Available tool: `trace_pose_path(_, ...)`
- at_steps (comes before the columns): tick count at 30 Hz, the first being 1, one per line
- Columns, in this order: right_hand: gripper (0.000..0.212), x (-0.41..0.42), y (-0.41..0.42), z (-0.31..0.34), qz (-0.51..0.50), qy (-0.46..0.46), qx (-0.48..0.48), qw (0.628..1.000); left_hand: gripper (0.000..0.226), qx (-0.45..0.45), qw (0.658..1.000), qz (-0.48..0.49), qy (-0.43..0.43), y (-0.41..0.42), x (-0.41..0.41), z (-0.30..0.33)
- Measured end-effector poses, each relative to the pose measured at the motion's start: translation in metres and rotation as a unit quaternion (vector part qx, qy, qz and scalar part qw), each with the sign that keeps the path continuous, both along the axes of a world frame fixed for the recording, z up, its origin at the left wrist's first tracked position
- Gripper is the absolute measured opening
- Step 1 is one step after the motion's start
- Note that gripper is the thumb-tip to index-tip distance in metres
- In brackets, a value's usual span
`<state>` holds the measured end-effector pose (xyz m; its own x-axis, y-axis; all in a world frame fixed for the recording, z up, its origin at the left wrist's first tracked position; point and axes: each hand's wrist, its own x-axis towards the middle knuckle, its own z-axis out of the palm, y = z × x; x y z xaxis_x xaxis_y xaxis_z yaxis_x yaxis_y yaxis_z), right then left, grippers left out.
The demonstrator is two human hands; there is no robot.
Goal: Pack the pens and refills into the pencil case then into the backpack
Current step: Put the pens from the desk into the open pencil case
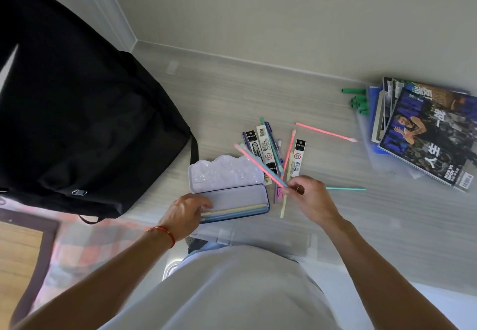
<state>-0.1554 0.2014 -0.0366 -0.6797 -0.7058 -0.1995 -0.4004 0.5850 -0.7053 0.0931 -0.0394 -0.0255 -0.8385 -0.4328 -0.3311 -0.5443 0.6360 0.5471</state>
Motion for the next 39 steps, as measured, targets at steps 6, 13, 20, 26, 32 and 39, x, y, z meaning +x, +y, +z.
trace_pose_path(6,0.014,0.027,-0.028,0.009,0.09,-0.087,-0.004,0.992,0.009,0.023,0.995,0.062,0.081,0.002,-0.014,0.016)
trace_pose_path(13,0.016,0.073,-0.069,0.006,0.166,-0.105,0.029,0.98,0.023,0.384,0.873,0.284,0.096,0.017,-0.048,0.026)
trace_pose_path(20,0.048,0.041,-0.089,0.062,0.065,-0.148,-0.169,0.972,0.012,0.083,0.993,-0.081,0.037,-0.001,-0.07,0.049)
trace_pose_path(26,0.006,0.037,-0.097,0.068,0.093,-0.058,-0.187,0.976,0.015,-0.084,0.981,-0.145,0.102,-0.001,-0.078,0.042)
trace_pose_path(32,0.008,0.047,-0.069,0.024,-0.01,-0.139,-0.147,0.979,0.008,0.027,0.996,-0.084,0.011,-0.004,-0.059,0.021)
trace_pose_path(39,0.007,0.05,-0.057,-0.003,0.017,-0.076,-0.08,0.994,0.015,-0.029,0.997,-0.065,-0.028,0.004,-0.047,0.003)
